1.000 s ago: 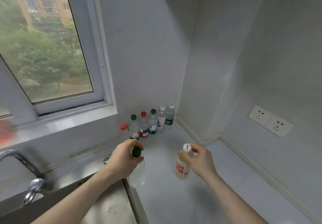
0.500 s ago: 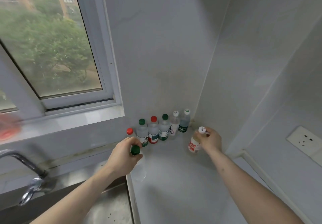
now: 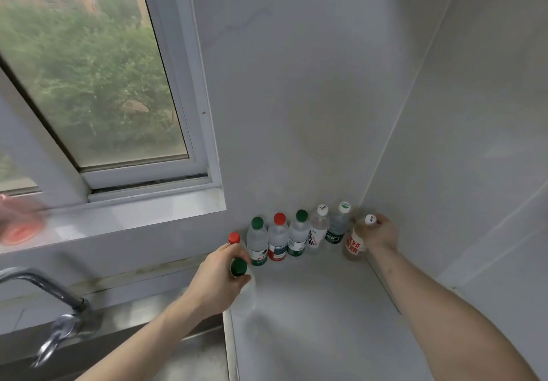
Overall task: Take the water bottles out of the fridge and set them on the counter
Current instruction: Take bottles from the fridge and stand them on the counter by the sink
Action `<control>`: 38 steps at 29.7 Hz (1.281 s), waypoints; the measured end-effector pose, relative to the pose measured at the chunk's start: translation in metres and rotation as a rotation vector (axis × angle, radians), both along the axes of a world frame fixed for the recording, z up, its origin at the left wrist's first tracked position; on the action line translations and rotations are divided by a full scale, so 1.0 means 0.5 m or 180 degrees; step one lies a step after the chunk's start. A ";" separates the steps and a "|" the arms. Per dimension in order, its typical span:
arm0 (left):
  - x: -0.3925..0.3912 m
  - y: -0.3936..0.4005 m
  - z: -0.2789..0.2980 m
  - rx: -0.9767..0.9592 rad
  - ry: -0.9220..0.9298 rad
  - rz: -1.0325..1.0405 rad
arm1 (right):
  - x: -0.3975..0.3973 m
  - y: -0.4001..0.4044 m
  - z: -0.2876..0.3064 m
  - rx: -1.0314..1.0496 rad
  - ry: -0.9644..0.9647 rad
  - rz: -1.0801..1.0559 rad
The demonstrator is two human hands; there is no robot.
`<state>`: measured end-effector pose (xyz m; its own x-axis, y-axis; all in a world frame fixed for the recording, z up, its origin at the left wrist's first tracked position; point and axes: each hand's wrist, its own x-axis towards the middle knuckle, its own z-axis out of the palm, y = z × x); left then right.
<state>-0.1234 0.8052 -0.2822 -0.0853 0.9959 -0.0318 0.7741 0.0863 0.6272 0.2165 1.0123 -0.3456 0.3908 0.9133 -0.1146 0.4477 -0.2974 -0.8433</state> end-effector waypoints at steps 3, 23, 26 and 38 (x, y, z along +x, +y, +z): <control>-0.004 0.016 -0.004 -0.0013 -0.0006 0.0018 | -0.002 0.038 -0.011 -0.0029 0.0035 0.0067; -0.016 0.051 -0.029 -0.0080 -0.0061 0.0171 | -0.007 0.044 -0.014 0.0332 -0.0093 0.0310; -0.014 0.057 -0.033 -0.0048 -0.0064 0.0247 | -0.033 -0.029 -0.027 0.0434 0.0028 0.0260; -0.014 0.111 -0.052 -0.0232 0.0202 0.0361 | -0.145 -0.332 -0.082 0.0254 0.0198 0.1406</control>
<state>-0.1304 0.8608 -0.3084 -0.2013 0.9750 -0.0945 0.7948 0.2190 0.5660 0.1438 0.8463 -0.3868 -0.0437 0.9979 -0.0480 0.4647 -0.0223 -0.8852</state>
